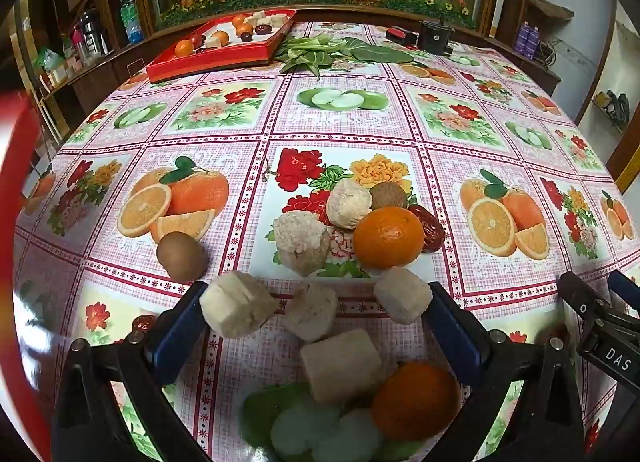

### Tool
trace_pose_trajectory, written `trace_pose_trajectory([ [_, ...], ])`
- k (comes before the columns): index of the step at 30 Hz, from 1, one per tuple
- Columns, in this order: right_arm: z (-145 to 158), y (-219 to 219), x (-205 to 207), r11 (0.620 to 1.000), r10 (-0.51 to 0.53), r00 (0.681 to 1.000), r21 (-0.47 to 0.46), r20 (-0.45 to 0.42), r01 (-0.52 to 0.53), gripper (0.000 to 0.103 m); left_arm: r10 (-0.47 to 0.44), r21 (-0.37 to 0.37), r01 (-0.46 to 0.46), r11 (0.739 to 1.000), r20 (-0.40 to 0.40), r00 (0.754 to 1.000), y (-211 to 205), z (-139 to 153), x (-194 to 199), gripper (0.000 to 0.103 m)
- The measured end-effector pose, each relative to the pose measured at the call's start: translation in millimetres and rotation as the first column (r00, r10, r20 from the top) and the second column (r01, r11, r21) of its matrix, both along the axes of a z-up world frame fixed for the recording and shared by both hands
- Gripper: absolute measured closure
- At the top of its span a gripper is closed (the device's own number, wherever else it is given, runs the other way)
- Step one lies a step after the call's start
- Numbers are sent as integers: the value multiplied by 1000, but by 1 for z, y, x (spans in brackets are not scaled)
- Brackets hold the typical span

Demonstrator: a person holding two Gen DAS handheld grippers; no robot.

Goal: Organize fruits
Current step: 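Grasp an orange with the right tool while the left tool reaches toward another orange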

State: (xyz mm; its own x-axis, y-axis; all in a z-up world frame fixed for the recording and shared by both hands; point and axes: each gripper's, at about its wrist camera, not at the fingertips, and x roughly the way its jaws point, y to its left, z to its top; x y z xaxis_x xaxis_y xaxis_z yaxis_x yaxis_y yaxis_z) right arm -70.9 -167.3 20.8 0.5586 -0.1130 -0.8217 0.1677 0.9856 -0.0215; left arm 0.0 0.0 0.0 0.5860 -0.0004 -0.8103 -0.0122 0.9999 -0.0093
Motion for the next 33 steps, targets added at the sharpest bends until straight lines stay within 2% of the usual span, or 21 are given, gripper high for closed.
trace_pose_trajectory([
  [24,0,0,0,1000,0,1000,1,0,0,0,-1,3,1,1000,2,1000,0,0,0,0],
  [29,-3,3,6,999,-35,999,-1,-2,35,0,0,0,0,1000,-1,1000,0,0,0,0],
  [33,0,3,2,1000,15,1000,22,2,-15,0,-34,-9,34,999,-24,999,2,1,-3,1],
])
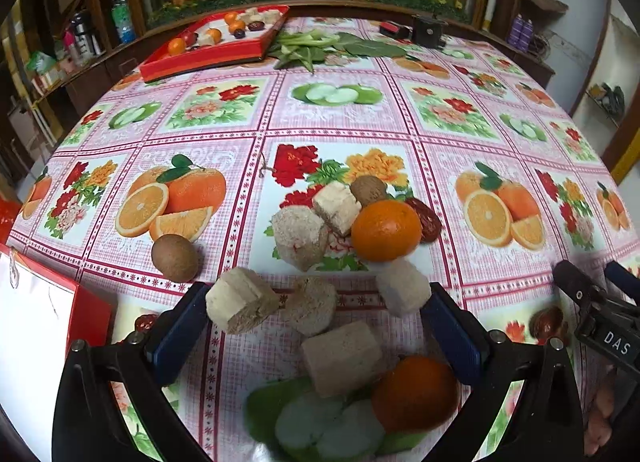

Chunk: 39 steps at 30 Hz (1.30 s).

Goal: Organize fruits
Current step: 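Grasp an orange with the right tool while the left tool reaches toward another orange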

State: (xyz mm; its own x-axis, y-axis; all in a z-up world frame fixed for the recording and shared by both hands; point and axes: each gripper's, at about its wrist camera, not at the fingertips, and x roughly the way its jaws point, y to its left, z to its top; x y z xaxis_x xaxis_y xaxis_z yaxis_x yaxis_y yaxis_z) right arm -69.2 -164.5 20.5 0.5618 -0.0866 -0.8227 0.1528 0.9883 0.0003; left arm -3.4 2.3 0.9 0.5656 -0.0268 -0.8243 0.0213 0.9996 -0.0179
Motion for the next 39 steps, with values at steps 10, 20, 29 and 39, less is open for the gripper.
trace_pose_trajectory([
  [10,49,0,-60,988,116,959,67,257,-137,0,-25,41,14,999,290,957,30,65,-87,0],
  [20,59,32,-98,958,258,928,49,270,-281,0,-62,43,50,998,379,923,42,73,-153,0],
  [29,67,59,-116,934,316,895,62,315,-351,0,-101,62,83,995,396,913,31,70,-179,0],
  [39,65,79,-111,916,355,888,80,292,-393,0,-42,98,4,995,390,920,41,66,-174,0],
])
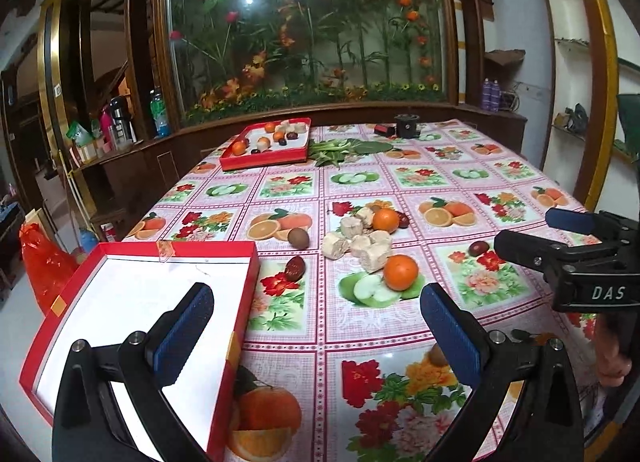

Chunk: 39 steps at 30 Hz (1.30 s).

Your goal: Organize fruits

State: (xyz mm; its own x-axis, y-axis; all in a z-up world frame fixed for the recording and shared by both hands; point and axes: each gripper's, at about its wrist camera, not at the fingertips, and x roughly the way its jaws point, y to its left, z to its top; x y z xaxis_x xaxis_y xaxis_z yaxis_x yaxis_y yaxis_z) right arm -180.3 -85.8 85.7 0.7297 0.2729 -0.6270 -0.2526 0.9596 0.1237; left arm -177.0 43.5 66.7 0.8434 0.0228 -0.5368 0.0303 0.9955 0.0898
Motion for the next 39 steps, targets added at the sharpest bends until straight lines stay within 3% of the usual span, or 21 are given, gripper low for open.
trace_pose_trajectory([
  [5,-9,15,20,999,48,997,-16,-57,-49,4,32,13,-32,999,-19,999,7,-3,7,0],
  [16,-51,78,79,971,216,937,-36,-274,-234,56,149,56,-145,988,-92,984,49,10,42,0],
  [21,-55,78,80,966,236,933,-40,-273,-256,63,167,72,-162,984,-78,983,54,22,60,0],
  [31,-54,60,73,959,273,923,-3,-272,-284,65,123,84,-113,990,-122,985,29,13,74,0],
  [39,-50,20,66,981,168,959,-60,-229,-186,67,40,54,-31,998,-177,983,-3,3,100,0],
])
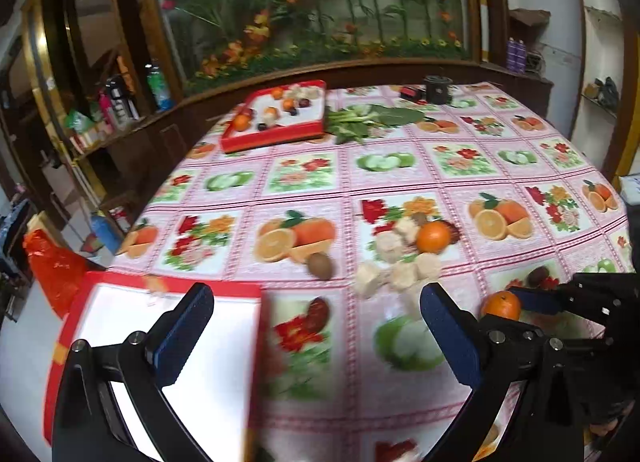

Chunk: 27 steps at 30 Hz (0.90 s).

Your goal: Organize fruits

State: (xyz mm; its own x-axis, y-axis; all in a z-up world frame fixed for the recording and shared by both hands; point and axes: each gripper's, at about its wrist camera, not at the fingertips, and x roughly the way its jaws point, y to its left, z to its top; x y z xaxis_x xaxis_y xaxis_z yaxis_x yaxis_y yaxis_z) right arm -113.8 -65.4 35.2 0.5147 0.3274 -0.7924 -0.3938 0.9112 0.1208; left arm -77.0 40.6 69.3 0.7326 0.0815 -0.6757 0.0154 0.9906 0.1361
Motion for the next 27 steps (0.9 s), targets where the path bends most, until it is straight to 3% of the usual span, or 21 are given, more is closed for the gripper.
trace_pose_trajectory([
  [5,1,-29,-1,997,-81,996,-13,31,81,67,-48,-53,46,998,-40,998,-26,-13,30,1],
  [11,5,-40,-1,995,-95,993,29,64,93,67,-69,-100,60,993,-92,993,-48,-24,58,2],
  [16,4,-41,0,995,-94,993,42,66,91,67,-66,-86,54,995,-137,988,-50,-34,72,16],
  [25,8,-44,-2,993,-104,991,65,89,99,67,-68,-85,50,995,-221,973,-56,-58,92,29],
  [27,8,-44,-2,993,-107,990,69,91,100,67,-73,-110,51,993,-207,976,-53,-58,93,32],
])
